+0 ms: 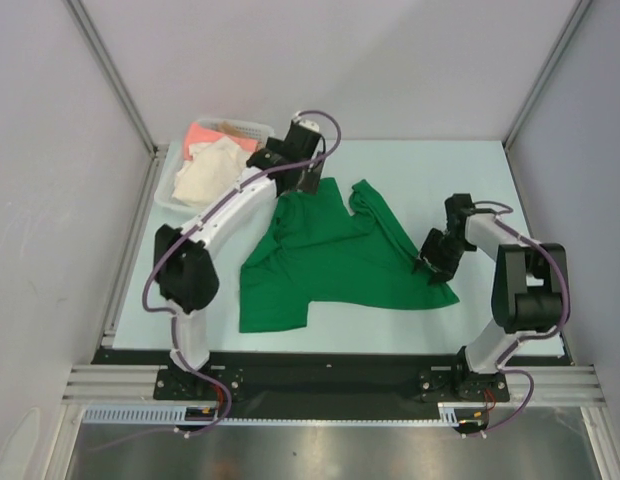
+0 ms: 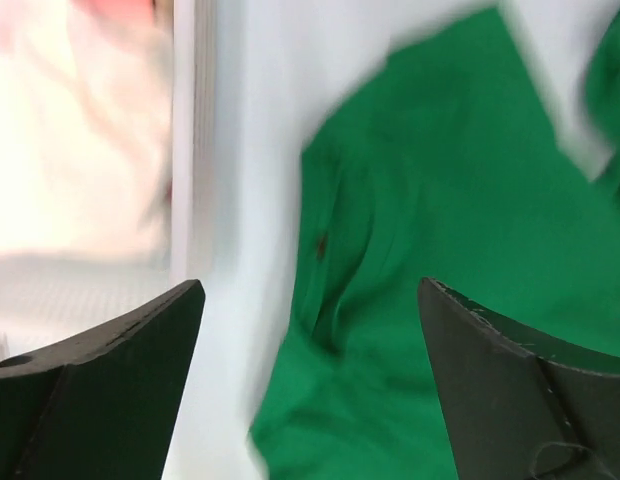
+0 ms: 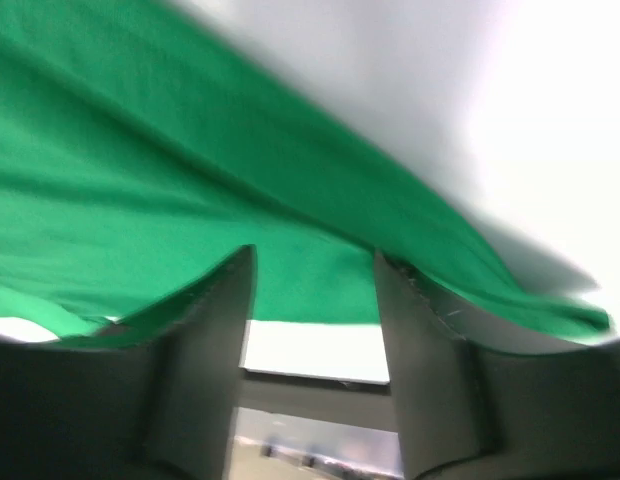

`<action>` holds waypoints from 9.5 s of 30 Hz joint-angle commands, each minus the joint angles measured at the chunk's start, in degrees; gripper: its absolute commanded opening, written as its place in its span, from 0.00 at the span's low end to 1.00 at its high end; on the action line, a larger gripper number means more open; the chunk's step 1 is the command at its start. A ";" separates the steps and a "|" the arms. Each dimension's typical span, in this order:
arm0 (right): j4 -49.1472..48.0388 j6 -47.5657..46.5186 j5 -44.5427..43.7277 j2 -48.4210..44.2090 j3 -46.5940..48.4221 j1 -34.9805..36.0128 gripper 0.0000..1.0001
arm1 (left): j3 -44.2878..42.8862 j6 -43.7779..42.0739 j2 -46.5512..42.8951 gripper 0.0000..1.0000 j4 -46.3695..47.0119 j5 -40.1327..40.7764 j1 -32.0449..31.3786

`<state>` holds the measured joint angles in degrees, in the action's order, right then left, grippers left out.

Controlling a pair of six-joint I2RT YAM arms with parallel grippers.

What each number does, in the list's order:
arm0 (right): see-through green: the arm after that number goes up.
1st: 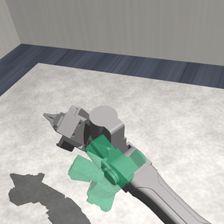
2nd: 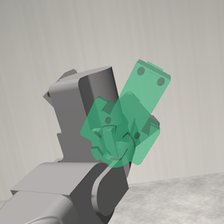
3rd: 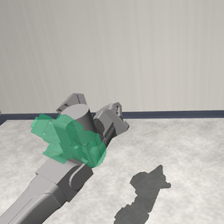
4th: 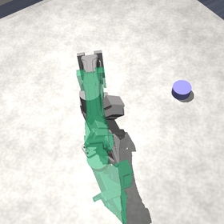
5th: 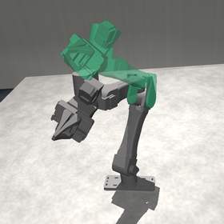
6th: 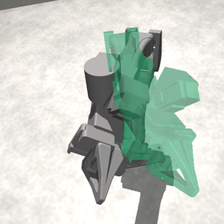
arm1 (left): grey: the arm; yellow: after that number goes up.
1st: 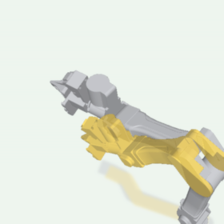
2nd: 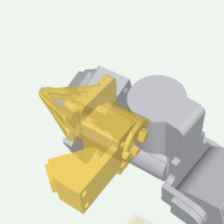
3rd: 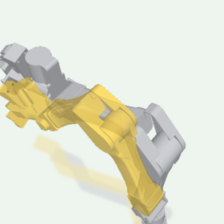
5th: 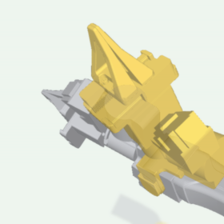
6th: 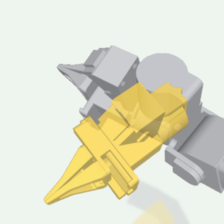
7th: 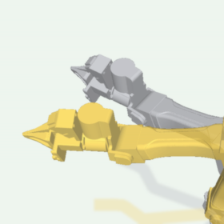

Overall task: Fold and stack the t-shirts
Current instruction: Flatten the tshirt out

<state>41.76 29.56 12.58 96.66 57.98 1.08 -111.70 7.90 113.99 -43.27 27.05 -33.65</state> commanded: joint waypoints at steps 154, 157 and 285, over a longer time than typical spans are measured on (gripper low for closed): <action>6.50 -1.97 -7.57 -12.91 -8.76 -18.48 0.40 | 66.00 33.06 -46.15 0.00 9.60 -17.64 -0.80; 5.18 -1.53 -6.87 -11.85 -9.19 -18.40 0.40 | 65.47 32.62 -45.88 0.00 9.08 -17.21 -0.72; -23.40 -4.95 -15.83 22.24 35.44 -21.38 0.00 | -2.28 -17.48 17.84 0.00 40.28 2.84 -0.19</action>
<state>16.27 24.71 -5.72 115.87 89.32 -18.81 -111.24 -11.73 132.70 -1.91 30.20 -34.35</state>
